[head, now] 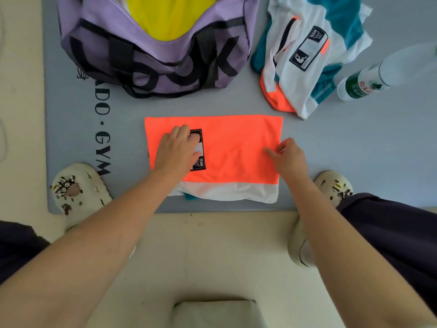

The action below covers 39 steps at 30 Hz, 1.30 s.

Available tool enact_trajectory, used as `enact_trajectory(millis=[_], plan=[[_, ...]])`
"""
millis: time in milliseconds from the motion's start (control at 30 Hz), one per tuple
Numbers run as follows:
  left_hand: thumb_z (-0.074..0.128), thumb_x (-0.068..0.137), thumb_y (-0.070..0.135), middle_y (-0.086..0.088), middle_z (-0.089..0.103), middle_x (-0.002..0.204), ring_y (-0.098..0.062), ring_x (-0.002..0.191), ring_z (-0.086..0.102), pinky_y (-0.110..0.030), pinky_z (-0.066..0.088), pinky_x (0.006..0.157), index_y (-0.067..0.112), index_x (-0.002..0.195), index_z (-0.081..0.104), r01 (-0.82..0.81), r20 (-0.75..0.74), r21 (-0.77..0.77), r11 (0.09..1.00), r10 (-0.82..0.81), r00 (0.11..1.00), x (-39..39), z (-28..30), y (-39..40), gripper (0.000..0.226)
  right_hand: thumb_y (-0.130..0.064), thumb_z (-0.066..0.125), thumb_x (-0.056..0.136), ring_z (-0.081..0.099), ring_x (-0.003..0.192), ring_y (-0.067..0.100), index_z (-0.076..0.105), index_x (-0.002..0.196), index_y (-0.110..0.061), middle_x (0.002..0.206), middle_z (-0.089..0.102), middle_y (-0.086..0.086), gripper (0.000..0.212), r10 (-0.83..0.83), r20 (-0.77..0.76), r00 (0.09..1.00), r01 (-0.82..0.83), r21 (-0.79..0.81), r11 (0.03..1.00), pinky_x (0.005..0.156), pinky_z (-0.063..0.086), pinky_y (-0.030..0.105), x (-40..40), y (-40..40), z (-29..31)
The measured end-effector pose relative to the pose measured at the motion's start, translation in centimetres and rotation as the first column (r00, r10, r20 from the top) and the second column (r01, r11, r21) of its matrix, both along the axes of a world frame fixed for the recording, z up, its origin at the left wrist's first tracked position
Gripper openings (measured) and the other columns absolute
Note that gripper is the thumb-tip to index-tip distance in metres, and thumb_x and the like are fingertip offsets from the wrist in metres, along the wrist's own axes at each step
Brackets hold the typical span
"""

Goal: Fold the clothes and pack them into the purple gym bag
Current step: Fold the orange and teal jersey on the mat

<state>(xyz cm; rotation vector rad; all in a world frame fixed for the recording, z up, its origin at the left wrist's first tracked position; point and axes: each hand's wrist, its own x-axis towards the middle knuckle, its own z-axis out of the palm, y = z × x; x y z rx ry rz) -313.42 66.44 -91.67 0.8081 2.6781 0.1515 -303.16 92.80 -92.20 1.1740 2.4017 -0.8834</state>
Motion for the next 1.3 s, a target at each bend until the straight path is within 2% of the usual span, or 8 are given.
enact_trajectory(millis=[200, 433, 633, 767, 933, 1033, 1167, 1300], plan=[[0.056, 0.092, 0.048, -0.011, 0.064, 0.097, -0.032, 0.092, 0.061, -0.037, 0.035, 0.069, 0.011, 0.104, 0.052, -0.171, 0.097, -0.221, 0.960, 0.196, 0.976, 4.5, 0.7, -2.0, 0.039, -0.045, 0.077, 0.077, 0.052, 0.080, 0.024, 0.046, 0.097, -0.012, 0.090, 0.055, 0.002, 0.049, -0.154, 0.069, 0.986, 0.157, -0.040, 0.987, 0.068, 0.037, 0.033, 2.0, -1.0, 0.5], [0.048, 0.095, 0.045, -0.009, 0.066, 0.109, -0.031, 0.100, 0.063, -0.032, 0.039, 0.070, 0.015, 0.105, 0.067, -0.359, 0.218, -0.384, 0.851, 0.461, 0.860, 6.7, 1.5, -4.2, 0.037, -0.050, 0.075, 0.076, 0.058, 0.079, 0.024, 0.061, 0.090, -0.009, 0.083, 0.061, 0.003, 0.045, -0.022, 0.239, 0.971, 0.056, -0.139, 0.989, 0.065, 0.037, 0.030, 2.3, -1.0, 1.4], [0.061, 0.085, 0.023, 0.000, 0.056, 0.120, -0.023, 0.114, 0.048, -0.035, 0.040, 0.091, 0.024, 0.115, 0.055, 0.016, 0.181, -0.357, 0.934, 0.053, 0.982, 7.9, 1.7, -4.6, 0.031, -0.035, 0.071, 0.084, 0.050, 0.063, 0.019, 0.047, 0.062, -0.019, 0.063, 0.051, -0.004, 0.036, 0.112, 0.280, 0.954, -0.063, -0.176, 0.982, 0.048, 0.030, 0.025, 2.8, 0.1, 2.1], [0.043, 0.096, 0.044, -0.003, 0.065, 0.108, -0.024, 0.102, 0.061, -0.030, 0.043, 0.080, 0.016, 0.107, 0.065, -0.081, 0.381, -0.516, 0.853, 0.313, 0.870, 8.2, 2.4, -4.9, 0.037, -0.036, 0.068, 0.087, 0.051, 0.073, 0.024, 0.049, 0.072, -0.012, 0.073, 0.055, 0.003, 0.034, 0.082, 0.198, 0.977, -0.045, -0.183, 0.982, 0.056, 0.033, 0.032, 3.4, 0.5, 1.7], [0.054, 0.090, 0.030, -0.016, 0.059, 0.107, -0.034, 0.100, 0.054, -0.040, 0.045, 0.069, 0.008, 0.104, 0.060, -0.273, 0.047, -0.149, 0.950, 0.283, 0.958, 8.2, 3.1, -3.0, 0.027, -0.033, 0.082, 0.075, 0.054, 0.070, 0.020, 0.052, 0.086, -0.014, 0.077, 0.054, -0.002, 0.037, 0.050, 0.218, 0.975, 0.018, -0.298, 0.954, 0.062, 0.043, 0.030, 4.2, 0.5, 1.8], [0.056, 0.090, 0.039, -0.015, 0.042, 0.135, -0.036, 0.117, 0.043, -0.045, 0.046, 0.081, 0.015, 0.132, 0.047, -0.366, 0.110, -0.198, 0.910, 0.391, 0.914, 7.7, 2.5, -1.7, 0.049, -0.010, 0.079, 0.076, 0.059, 0.051, 0.015, 0.049, 0.090, -0.013, 0.070, 0.058, 0.003, 0.033, 0.128, 0.328, 0.936, 0.002, -0.367, 0.930, 0.046, 0.047, 0.025, 4.8, 1.0, 2.3], [0.062, 0.087, 0.040, -0.015, 0.033, 0.146, -0.037, 0.121, 0.043, -0.048, 0.045, 0.090, 0.017, 0.141, 0.038, -0.536, 0.164, -0.188, 0.823, 0.564, 0.809, 8.5, 1.0, -2.8, 0.064, -0.009, 0.063, 0.083, 0.067, 0.069, 0.030, 0.047, 0.100, -0.004, 0.087, 0.065, 0.017, 0.024, 0.286, 0.450, 0.846, -0.263, -0.116, 0.958, 0.063, 0.056, 0.037, 3.2, 1.9, 3.4], [0.064, 0.088, 0.030, -0.020, 0.036, 0.142, -0.037, 0.125, 0.042, -0.046, 0.042, 0.092, 0.013, 0.142, 0.034, -0.650, 0.124, -0.174, 0.739, 0.672, 0.730, 11.1, 0.9, -5.6, 0.064, -0.008, 0.053, 0.087, 0.056, 0.105, 0.040, 0.044, 0.116, -0.004, 0.117, 0.051, 0.019, 0.031, 0.257, 0.122, 0.959, -0.274, 0.159, 0.948, 0.076, 0.042, 0.041, -1.4, 0.4, 4.0]])
